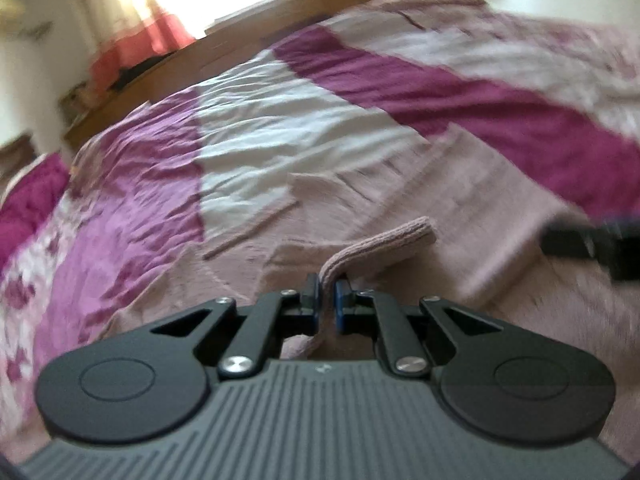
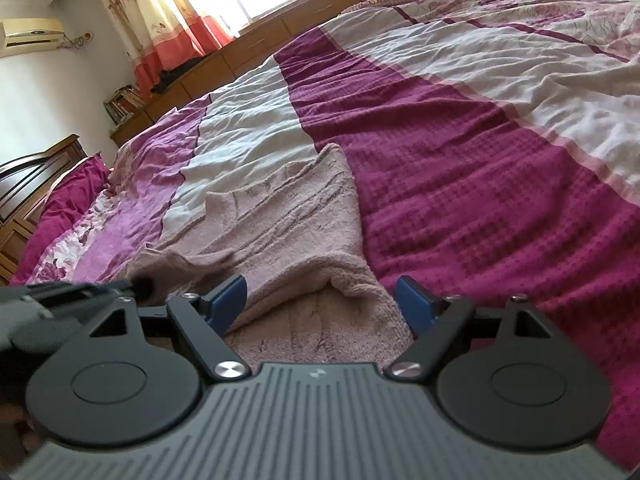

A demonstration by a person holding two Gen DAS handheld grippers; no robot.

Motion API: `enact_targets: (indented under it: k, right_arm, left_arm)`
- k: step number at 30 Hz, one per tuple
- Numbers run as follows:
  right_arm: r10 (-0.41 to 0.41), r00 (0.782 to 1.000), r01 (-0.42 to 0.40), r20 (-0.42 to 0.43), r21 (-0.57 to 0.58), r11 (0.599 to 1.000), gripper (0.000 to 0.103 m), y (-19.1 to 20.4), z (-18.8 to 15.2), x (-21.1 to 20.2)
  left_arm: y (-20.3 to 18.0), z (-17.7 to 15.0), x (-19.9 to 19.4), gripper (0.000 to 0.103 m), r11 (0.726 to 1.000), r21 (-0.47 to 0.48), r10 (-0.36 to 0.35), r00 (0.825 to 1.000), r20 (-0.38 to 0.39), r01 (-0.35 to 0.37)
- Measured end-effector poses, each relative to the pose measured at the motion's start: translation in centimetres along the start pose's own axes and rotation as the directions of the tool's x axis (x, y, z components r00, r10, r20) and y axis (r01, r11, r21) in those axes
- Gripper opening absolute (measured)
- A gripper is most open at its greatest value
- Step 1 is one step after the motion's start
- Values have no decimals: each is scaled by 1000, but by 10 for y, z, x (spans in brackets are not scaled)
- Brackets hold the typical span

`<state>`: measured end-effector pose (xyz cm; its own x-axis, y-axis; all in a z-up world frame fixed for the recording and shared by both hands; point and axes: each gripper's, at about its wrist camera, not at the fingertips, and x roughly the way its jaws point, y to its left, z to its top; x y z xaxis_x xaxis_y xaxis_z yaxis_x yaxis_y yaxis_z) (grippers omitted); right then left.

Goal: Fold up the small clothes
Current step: 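Reach the left gripper to the other sleeve cuff and close on it, then lay the held sleeve across the cardigan front and open the left gripper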

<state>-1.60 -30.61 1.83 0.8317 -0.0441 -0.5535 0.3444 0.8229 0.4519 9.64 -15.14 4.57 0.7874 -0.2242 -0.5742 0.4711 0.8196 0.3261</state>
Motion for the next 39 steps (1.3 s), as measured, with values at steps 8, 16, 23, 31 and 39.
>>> enact_targets:
  k: [8, 16, 23, 31, 39]
  right_arm:
    - [-2, 1000, 2, 1, -9, 1000, 87, 1, 0, 0]
    - [-3, 1000, 3, -3, -18, 1000, 87, 3, 0, 1]
    - [-7, 1000, 7, -7, -26, 1000, 87, 4, -1, 1]
    - [-9, 1000, 9, -6, -47, 999, 87, 7, 0, 2]
    - [-10, 1000, 10, -7, -58, 998, 87, 9, 0, 2]
  left_arm:
    - [57, 2, -5, 9, 964, -238, 114, 993, -28, -118]
    - [93, -27, 3, 12, 932, -300, 168, 976, -142, -204]
    - [104, -54, 9, 21, 919, -317, 170, 960, -224, -236]
    - [125, -67, 4, 48, 892, -367, 173, 949, -262, -264]
    - [152, -77, -11, 54, 876, -380, 195, 938, -286, -298]
